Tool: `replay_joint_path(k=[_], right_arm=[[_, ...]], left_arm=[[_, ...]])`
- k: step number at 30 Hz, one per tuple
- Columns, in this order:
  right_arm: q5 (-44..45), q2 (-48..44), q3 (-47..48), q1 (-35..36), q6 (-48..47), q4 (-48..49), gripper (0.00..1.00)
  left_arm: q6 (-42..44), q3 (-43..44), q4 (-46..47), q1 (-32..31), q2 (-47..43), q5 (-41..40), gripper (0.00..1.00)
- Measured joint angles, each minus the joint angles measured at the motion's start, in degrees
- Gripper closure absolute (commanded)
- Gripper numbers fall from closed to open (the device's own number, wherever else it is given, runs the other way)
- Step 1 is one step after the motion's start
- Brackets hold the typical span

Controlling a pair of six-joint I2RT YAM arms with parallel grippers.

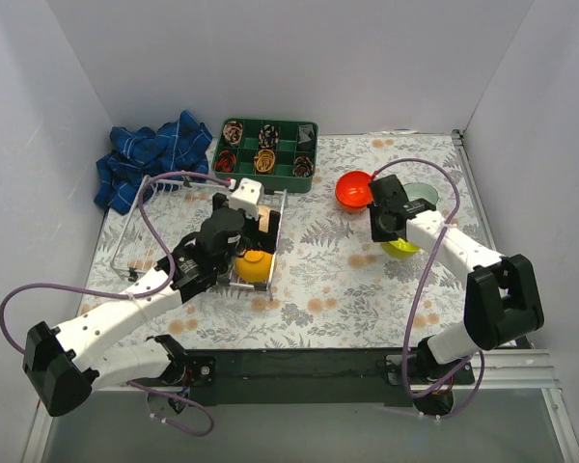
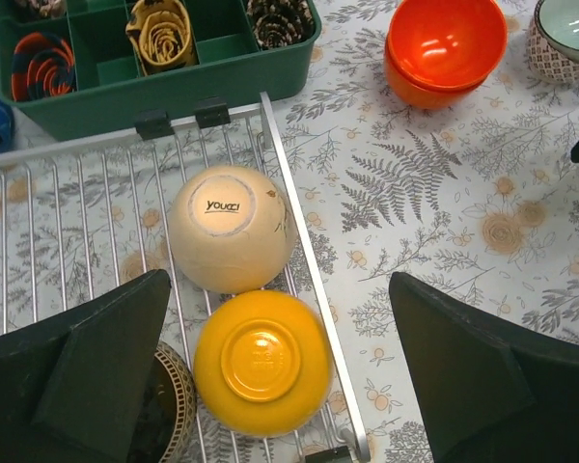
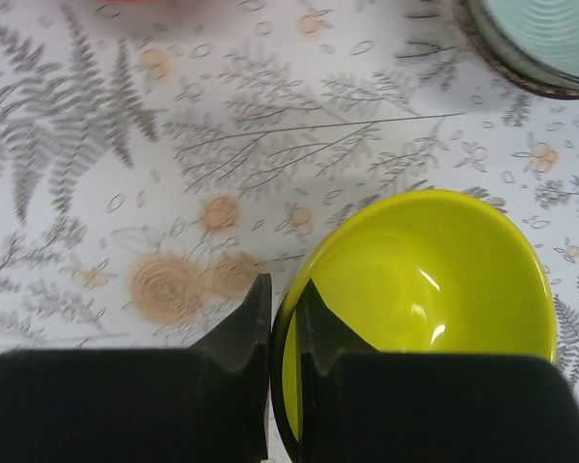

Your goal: Unload the bowls from the dish rack

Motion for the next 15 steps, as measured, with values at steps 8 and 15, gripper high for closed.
replay_joint_path(k=[8,15], right_arm=[[9.3,2.1,-4.6,-4.7,4.9,9.3,0.96],[11.0,6.5,-7.1,-5.2,7.4,13.0,0.67]], left_arm=[[-8.7,2.3,-6.9,6.0,0.7,2.1,0.02],[-13.5,2.4,-10.8,9.2,1.6,4.1,0.02]])
